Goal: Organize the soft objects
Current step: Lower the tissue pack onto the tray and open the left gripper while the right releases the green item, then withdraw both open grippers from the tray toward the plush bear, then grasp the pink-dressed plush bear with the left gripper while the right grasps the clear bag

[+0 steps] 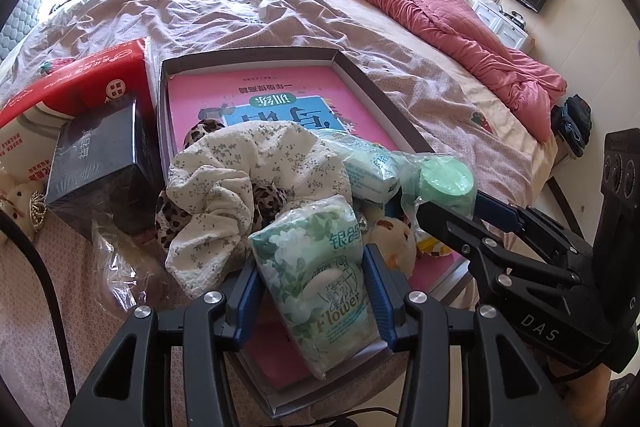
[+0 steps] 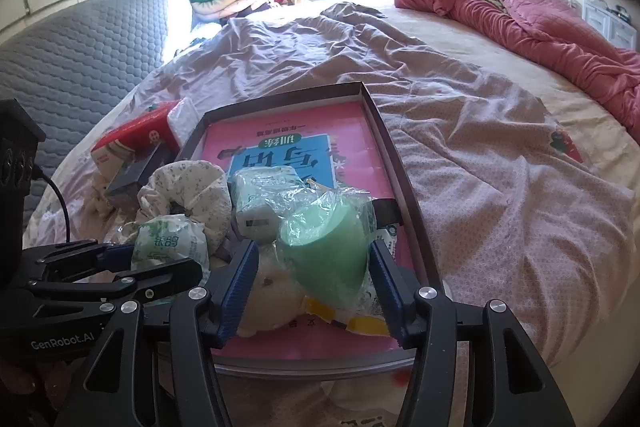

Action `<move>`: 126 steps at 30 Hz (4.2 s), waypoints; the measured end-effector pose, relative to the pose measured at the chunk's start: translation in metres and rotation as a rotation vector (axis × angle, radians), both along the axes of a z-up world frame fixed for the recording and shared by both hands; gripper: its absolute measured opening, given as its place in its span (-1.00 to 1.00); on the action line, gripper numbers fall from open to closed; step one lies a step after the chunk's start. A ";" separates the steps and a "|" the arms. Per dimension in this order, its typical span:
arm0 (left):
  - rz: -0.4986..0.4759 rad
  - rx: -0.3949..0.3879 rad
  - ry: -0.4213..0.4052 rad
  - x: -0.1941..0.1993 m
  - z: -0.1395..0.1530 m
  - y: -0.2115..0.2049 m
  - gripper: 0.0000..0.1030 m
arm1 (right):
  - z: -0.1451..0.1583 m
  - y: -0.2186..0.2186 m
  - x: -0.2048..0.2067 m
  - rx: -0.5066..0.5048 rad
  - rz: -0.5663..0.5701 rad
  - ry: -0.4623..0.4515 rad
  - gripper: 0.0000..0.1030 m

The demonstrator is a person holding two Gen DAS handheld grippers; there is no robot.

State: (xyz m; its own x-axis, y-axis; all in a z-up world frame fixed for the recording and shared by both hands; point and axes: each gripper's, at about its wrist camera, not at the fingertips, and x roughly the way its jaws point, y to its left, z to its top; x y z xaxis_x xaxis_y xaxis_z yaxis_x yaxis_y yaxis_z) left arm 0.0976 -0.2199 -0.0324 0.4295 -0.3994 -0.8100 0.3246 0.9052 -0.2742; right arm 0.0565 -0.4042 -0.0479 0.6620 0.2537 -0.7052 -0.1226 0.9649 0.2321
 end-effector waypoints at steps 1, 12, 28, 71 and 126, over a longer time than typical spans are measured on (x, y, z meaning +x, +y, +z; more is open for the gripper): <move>0.002 0.001 0.000 0.000 0.000 0.000 -0.09 | 0.001 0.001 0.000 -0.004 0.003 0.000 0.15; 0.002 0.008 0.011 -0.002 0.001 -0.001 -0.08 | 0.010 -0.006 -0.007 -0.015 -0.029 -0.033 0.32; -0.015 0.036 0.020 -0.006 0.003 -0.003 0.05 | 0.030 -0.022 -0.016 0.024 -0.088 -0.078 0.42; 0.114 0.016 -0.184 -0.063 0.121 0.071 0.45 | 0.134 0.038 -0.053 -0.054 0.012 -0.244 0.43; 0.496 0.000 -0.081 -0.039 0.029 0.270 0.47 | 0.048 0.226 -0.025 -0.249 0.394 -0.063 0.44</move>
